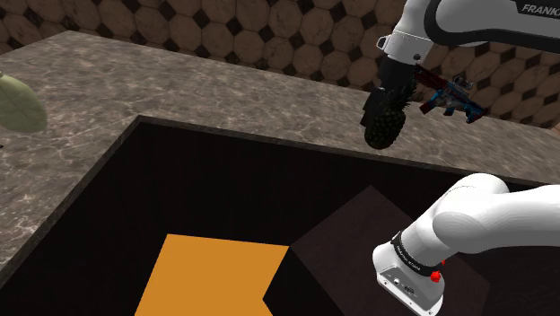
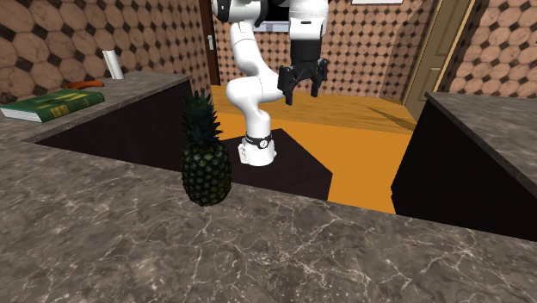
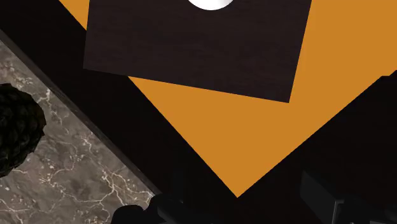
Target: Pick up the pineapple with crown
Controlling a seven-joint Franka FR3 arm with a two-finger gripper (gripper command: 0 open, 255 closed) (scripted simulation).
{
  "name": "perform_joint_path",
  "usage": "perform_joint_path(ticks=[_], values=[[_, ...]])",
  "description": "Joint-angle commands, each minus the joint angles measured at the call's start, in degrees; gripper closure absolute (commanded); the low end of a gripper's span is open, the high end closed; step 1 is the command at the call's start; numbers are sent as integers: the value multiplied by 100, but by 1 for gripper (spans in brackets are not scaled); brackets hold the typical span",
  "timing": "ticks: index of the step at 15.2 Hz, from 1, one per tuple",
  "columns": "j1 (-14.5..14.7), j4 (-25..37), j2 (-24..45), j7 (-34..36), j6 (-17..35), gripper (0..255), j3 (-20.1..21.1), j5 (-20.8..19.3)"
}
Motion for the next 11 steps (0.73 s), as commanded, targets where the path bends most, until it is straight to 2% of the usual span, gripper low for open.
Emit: perform_joint_path(ticks=[1,11], values=[[0,0,0,0,0,0,0,0],[-204,1355,1059,-2012,-575,0,-1233,-898]])
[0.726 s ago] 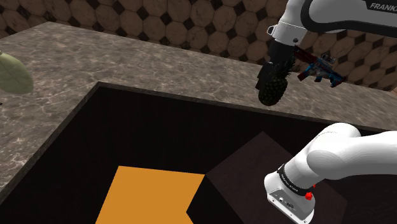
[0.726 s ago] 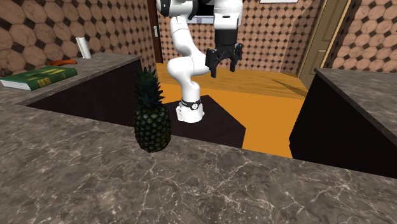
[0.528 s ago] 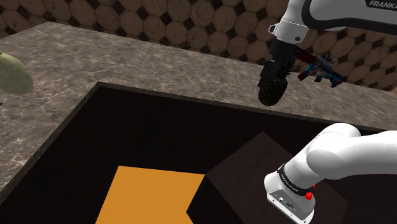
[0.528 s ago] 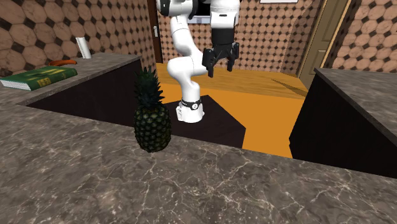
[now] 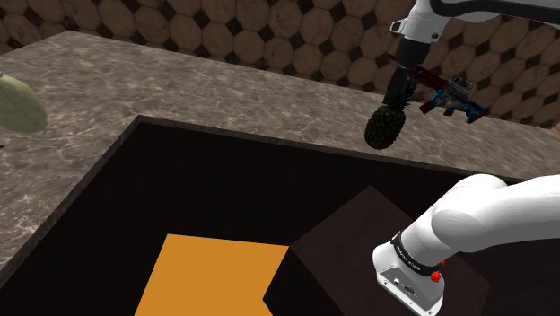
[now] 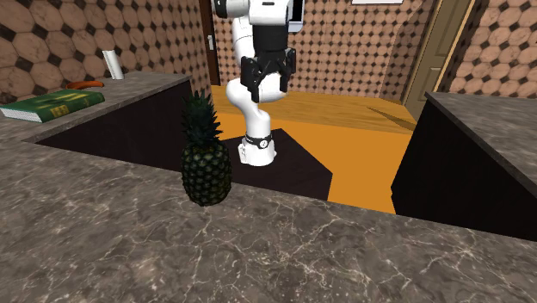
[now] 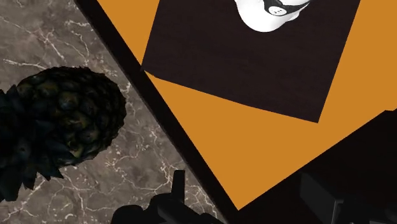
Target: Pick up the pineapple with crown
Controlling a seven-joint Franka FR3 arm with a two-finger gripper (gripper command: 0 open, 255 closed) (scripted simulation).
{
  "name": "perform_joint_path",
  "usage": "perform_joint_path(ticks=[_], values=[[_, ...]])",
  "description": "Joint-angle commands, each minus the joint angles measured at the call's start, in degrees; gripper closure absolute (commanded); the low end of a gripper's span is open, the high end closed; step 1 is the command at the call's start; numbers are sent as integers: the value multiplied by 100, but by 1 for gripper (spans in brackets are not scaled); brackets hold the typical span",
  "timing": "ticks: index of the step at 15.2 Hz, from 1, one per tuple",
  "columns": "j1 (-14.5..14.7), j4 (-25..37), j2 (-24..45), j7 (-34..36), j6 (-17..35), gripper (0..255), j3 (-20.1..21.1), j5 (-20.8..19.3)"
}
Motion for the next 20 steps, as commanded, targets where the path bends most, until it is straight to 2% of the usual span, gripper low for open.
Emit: perform_joint_path(ticks=[1,7,12,20], values=[[-13,384,331,-438,-95,0,-244,-143],[-19,1608,1356,-1685,-386,0,-886,-380],[-64,2870,2418,-2794,-668,0,-1381,-351],[-102,2214,2342,-2758,-88,0,-1386,-383]])
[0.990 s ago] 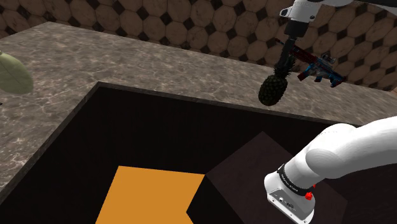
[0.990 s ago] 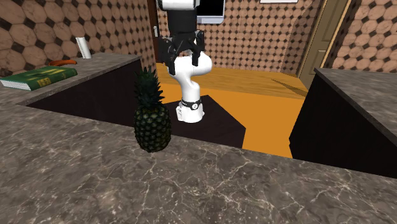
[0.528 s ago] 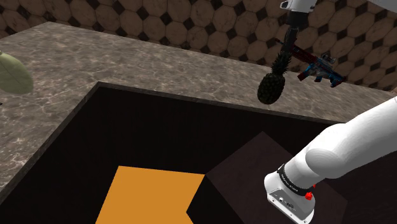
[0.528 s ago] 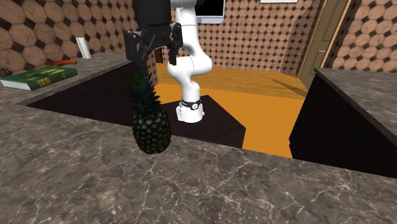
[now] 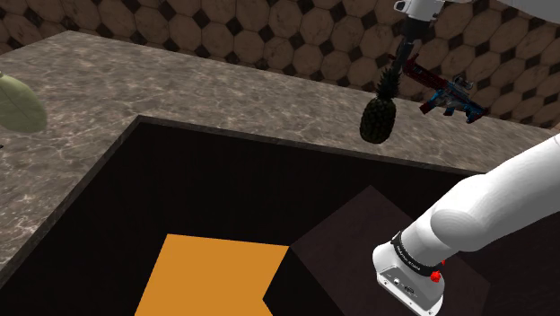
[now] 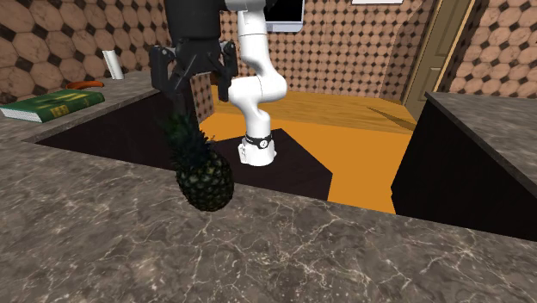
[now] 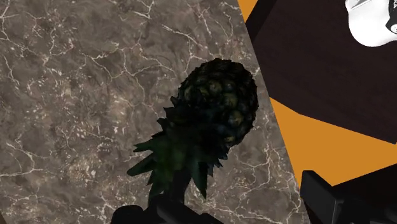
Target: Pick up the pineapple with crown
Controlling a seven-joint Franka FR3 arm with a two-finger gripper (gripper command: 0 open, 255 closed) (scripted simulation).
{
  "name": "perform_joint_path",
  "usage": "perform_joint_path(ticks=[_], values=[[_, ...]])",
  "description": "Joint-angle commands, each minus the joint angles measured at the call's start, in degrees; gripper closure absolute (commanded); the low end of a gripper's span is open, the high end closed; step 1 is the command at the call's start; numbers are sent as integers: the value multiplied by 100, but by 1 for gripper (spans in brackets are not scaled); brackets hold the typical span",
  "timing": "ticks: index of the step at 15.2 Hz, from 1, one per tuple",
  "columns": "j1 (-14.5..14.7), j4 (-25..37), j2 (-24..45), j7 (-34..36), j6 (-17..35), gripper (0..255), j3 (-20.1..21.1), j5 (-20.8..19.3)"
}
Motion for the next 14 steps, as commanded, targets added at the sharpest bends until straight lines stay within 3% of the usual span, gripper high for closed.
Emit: perform_joint_path(ticks=[1,2,3,4,9,14], values=[[-14,-213,35,27,-609,0,3,5],[-20,-213,35,26,-609,0,9,6],[-41,-36,82,-50,-734,255,-29,18],[-27,167,202,-69,-822,255,-35,69],[-13,-487,-358,175,-697,255,121,-139],[-53,-38,60,3,-762,255,45,21]])
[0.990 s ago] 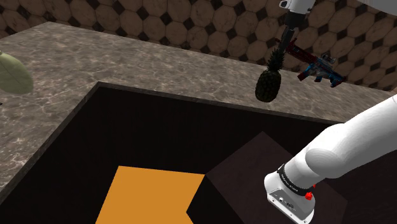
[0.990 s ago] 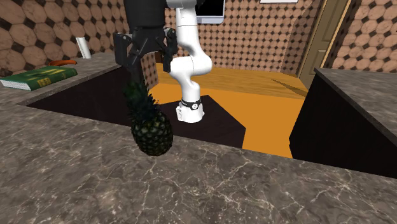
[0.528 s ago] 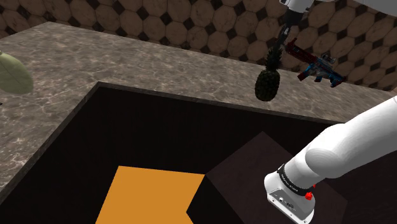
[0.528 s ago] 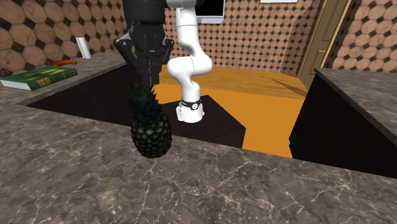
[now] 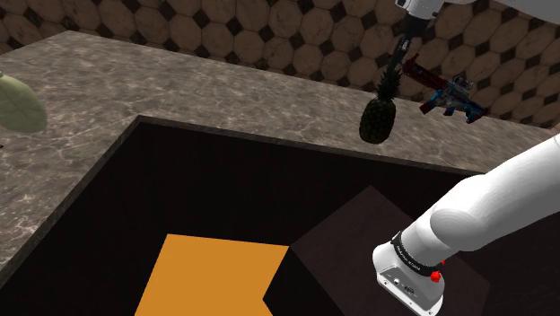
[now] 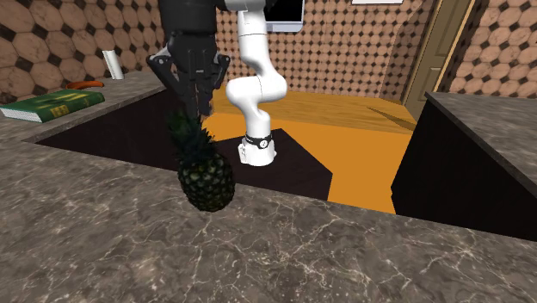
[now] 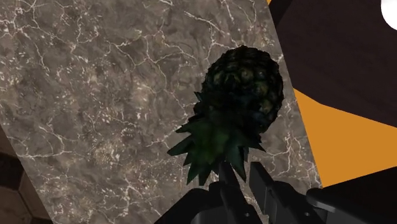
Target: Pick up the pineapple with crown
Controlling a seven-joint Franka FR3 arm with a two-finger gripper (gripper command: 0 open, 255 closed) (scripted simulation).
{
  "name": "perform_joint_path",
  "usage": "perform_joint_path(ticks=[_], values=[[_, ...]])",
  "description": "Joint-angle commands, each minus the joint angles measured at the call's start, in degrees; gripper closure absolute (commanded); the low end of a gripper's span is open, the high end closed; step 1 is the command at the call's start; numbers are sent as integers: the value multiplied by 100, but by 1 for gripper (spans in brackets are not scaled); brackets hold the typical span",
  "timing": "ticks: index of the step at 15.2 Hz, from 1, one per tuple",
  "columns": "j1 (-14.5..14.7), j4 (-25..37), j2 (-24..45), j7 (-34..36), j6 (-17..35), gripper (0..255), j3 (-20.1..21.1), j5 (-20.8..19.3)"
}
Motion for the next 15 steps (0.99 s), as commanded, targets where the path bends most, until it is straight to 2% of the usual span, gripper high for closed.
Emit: perform_joint_path(ticks=[1,13,15], values=[[0,84,76,13,-1362,255,34,28],[6,1301,353,-135,-2315,255,26,111],[6,1317,357,-137,-2327,255,25,112]])
